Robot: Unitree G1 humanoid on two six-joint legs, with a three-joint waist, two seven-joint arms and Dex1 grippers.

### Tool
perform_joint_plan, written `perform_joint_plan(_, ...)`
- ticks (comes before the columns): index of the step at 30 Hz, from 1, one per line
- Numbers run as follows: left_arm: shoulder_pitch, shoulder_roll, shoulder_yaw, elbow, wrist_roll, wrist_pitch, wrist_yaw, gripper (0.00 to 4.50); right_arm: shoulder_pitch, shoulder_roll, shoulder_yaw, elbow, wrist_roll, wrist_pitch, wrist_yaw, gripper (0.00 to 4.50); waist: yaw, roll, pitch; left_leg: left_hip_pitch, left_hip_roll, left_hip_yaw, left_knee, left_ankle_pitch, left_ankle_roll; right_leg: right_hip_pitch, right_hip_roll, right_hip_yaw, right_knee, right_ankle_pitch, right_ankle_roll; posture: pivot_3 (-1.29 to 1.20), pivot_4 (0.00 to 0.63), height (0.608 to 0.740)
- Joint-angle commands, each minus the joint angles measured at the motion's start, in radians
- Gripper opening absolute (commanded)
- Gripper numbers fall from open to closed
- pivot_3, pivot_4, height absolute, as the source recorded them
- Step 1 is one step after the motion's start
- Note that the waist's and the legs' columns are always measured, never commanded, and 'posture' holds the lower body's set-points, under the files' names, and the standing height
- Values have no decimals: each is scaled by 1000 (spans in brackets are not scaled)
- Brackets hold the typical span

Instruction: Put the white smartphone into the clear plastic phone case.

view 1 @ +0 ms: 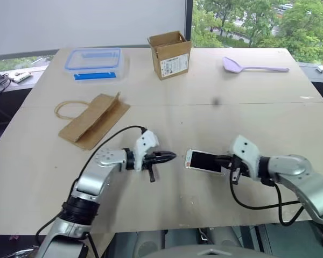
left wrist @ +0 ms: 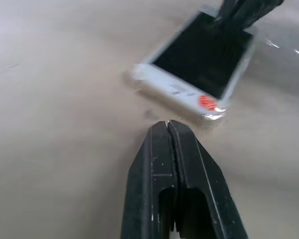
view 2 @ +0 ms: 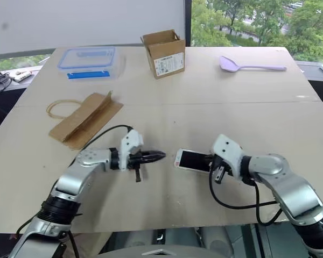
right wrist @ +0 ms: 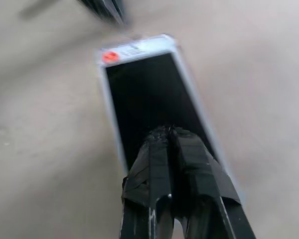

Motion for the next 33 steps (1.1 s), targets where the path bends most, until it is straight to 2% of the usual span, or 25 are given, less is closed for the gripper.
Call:
perform_joint_plan(1,-35,3,7,-36,-67,24,-68,0,38,-20,-92,-57,35,-23,4,23,2,0,0,0,0,0,0,0,0,0,0,0,0,0,0,0,150,740)
perform_joint_plan(3,-53,-7,-7,-34,-73,36,-79,0,55,-23,-110,-59,43,-28,0,23,0,0,0,1,0,0,0,0,0,1,0,0,0,-3,2,0,150,740)
perform_joint_plan(12,-161,-137,-168,147,89,-75,-51,0,74,-4,-127,-56,60,-31,-32,23,-6,0,0,1,0,0,3,0,0,1,1,1,1,-1,3,0,150,740)
perform_joint_plan(21,-143,-140,-197,121,132,-65,-26,0,79,-14,-38,-40,87,-3,5,23,-2,0,0,1,0,-1,4,0,0,2,1,0,2,-2,2,0,150,740)
perform_joint_plan(33,-111,-131,-195,70,131,-35,-9,0,131,-57,58,108,46,6,16,23,1,-3,-5,2,0,-2,4,0,0,4,0,0,1,-3,2,0,150,740)
